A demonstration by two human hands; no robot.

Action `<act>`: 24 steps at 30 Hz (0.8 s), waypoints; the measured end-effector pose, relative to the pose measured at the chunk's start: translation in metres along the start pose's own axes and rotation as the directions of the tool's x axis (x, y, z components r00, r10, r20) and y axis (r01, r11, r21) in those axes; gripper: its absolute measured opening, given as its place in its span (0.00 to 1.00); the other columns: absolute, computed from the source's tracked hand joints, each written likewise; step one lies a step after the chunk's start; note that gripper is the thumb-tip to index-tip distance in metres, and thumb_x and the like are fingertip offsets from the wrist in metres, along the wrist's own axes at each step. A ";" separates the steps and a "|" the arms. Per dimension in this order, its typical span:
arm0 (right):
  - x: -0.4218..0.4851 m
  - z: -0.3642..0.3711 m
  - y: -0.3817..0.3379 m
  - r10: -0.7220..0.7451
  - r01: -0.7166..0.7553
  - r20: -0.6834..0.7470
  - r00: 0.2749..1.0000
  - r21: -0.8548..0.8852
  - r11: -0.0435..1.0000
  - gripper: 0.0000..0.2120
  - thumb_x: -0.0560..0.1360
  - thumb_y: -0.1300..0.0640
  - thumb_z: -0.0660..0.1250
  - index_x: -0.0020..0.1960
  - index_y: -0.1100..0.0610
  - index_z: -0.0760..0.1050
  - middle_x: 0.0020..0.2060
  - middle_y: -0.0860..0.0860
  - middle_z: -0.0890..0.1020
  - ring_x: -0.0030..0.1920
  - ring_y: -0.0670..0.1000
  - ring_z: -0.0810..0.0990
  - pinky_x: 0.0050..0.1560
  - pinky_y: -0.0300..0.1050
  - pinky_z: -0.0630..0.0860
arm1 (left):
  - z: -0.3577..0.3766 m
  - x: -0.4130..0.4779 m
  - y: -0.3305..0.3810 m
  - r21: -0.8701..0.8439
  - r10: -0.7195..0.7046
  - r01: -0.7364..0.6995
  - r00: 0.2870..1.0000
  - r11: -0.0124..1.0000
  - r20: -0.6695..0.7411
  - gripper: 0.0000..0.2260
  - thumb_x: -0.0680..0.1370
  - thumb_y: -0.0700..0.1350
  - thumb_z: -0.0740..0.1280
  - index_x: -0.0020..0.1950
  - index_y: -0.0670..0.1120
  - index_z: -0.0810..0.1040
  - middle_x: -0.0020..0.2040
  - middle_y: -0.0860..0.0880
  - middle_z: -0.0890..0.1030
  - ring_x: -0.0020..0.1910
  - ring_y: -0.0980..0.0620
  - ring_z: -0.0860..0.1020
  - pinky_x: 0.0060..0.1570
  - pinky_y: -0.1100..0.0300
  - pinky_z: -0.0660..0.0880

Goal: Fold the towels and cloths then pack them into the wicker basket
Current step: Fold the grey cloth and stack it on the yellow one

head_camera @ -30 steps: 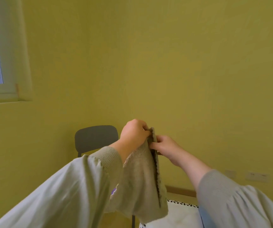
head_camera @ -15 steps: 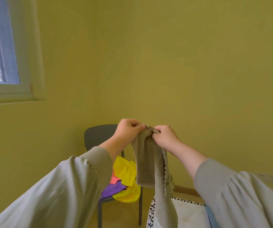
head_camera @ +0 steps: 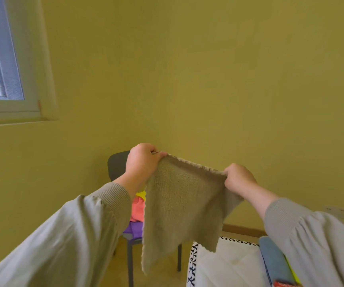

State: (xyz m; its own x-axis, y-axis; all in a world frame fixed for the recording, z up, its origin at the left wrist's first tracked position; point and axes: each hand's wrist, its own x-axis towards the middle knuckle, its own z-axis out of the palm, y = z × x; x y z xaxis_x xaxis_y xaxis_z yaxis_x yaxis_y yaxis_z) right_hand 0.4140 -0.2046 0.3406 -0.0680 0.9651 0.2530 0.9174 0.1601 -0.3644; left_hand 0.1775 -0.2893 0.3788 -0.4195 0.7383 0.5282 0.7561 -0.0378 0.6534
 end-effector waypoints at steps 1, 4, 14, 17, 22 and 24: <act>0.002 0.001 0.005 0.014 -0.014 -0.026 1.000 0.016 1.000 0.12 0.67 0.71 0.56 0.31 0.59 0.71 0.29 0.56 0.74 0.31 0.53 0.68 0.32 0.42 0.64 | -0.001 0.001 -0.002 0.021 0.010 -0.011 1.000 1.000 0.029 0.15 0.75 0.51 0.70 0.38 0.39 0.78 0.34 0.47 0.77 0.33 0.50 0.73 0.31 0.58 0.70; 0.009 0.005 0.010 0.069 -0.060 -0.086 0.994 0.103 0.993 0.12 0.68 0.71 0.56 0.36 0.61 0.76 0.34 0.61 0.77 0.32 0.53 0.68 0.33 0.41 0.65 | 0.003 -0.001 -0.007 0.082 0.014 -0.020 0.998 0.996 0.067 0.11 0.77 0.49 0.68 0.44 0.41 0.80 0.42 0.45 0.81 0.41 0.46 0.78 0.40 0.53 0.76; -0.008 0.010 0.055 -0.021 -0.040 0.617 0.787 0.086 0.996 0.05 0.75 0.67 0.65 0.47 0.59 0.78 0.40 0.54 0.79 0.39 0.51 0.79 0.32 0.40 0.76 | 0.042 -0.022 -0.057 0.169 -0.146 0.080 0.894 0.982 0.424 0.10 0.79 0.35 0.58 0.45 0.44 0.78 0.39 0.47 0.77 0.39 0.48 0.74 0.36 0.61 0.71; -0.006 0.030 0.083 -0.016 -0.149 0.634 0.773 0.206 0.967 0.03 0.75 0.65 0.67 0.43 0.59 0.76 0.38 0.54 0.79 0.38 0.50 0.79 0.35 0.42 0.77 | 0.069 -0.029 -0.061 0.093 -0.233 0.215 0.837 0.972 0.494 0.06 0.80 0.40 0.63 0.54 0.43 0.79 0.43 0.46 0.77 0.41 0.47 0.75 0.40 0.59 0.74; 0.000 0.056 0.123 -0.017 -0.297 0.701 0.713 0.324 0.898 0.04 0.75 0.63 0.68 0.42 0.60 0.73 0.29 0.51 0.73 0.29 0.47 0.71 0.27 0.36 0.68 | 0.115 -0.032 -0.073 0.152 -0.311 0.274 0.752 0.950 0.582 0.08 0.80 0.45 0.64 0.47 0.41 0.79 0.35 0.45 0.74 0.33 0.49 0.73 0.34 0.58 0.75; 0.011 0.071 0.139 0.073 -0.360 0.686 0.724 0.286 0.888 0.09 0.75 0.62 0.68 0.37 0.59 0.71 0.23 0.49 0.70 0.23 0.46 0.67 0.23 0.35 0.63 | 0.139 -0.029 -0.085 0.197 -0.276 0.199 0.788 0.960 0.550 0.12 0.80 0.47 0.63 0.44 0.39 0.79 0.37 0.43 0.77 0.36 0.46 0.75 0.39 0.55 0.77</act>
State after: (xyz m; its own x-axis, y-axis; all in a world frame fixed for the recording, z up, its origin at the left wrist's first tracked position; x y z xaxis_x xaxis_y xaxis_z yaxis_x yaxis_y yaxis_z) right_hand 0.5130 -0.1570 0.2288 -0.2515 0.8527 -0.4579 0.7273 -0.1456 -0.6707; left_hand 0.1952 -0.2139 0.2319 -0.2631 0.9627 -0.0630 0.7410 0.2435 0.6258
